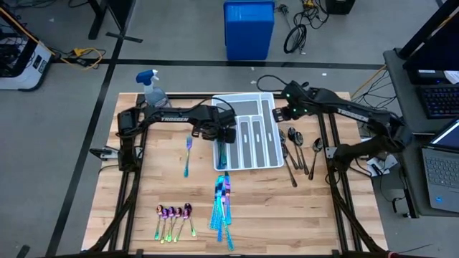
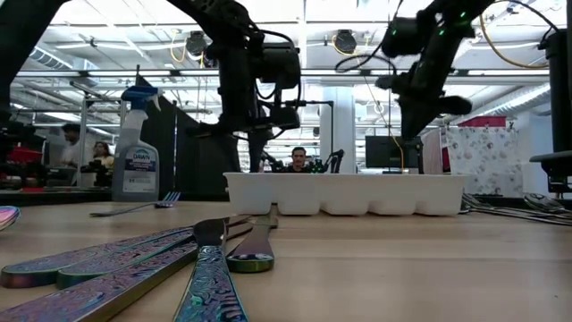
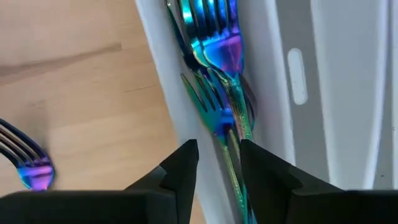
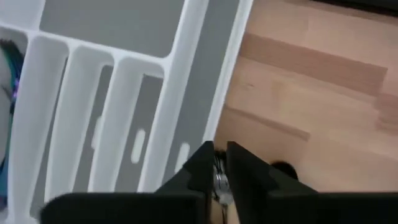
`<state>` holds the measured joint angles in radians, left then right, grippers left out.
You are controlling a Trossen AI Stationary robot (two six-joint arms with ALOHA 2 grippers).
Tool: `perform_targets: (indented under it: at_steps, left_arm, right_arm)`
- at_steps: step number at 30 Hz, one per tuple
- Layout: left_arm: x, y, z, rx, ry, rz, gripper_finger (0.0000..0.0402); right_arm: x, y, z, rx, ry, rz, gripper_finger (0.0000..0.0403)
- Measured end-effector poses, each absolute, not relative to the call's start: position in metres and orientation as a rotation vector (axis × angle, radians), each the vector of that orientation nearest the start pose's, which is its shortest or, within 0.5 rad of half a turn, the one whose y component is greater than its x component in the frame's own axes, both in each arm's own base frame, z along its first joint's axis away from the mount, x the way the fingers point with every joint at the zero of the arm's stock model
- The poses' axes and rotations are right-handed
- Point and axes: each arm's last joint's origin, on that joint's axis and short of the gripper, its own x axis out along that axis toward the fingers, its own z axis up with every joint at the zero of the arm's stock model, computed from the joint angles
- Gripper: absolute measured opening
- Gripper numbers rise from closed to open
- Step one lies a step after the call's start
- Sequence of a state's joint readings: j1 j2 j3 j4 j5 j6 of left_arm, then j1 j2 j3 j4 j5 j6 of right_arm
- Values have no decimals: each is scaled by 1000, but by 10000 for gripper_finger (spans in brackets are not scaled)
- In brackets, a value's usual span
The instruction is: Sort silverware
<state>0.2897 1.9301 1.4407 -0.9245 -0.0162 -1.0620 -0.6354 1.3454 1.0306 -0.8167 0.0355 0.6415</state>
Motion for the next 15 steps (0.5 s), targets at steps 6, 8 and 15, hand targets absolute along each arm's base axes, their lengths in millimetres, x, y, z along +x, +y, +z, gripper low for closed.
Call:
perform_targets:
  at_steps: [6,8,15]
  left_arm:
    - [349,108,203,-1019,1193,927,111]
    - [345,107,217,-1007,1157,887,111]
    - [325,108,260,-995,1035,863,111]
  right_arm:
    - [221,-164,224,971,967,-937,1]
    - [224,-167,215,991,1001,-942,1]
    - [229,-167,206,1033,1011,-961,0]
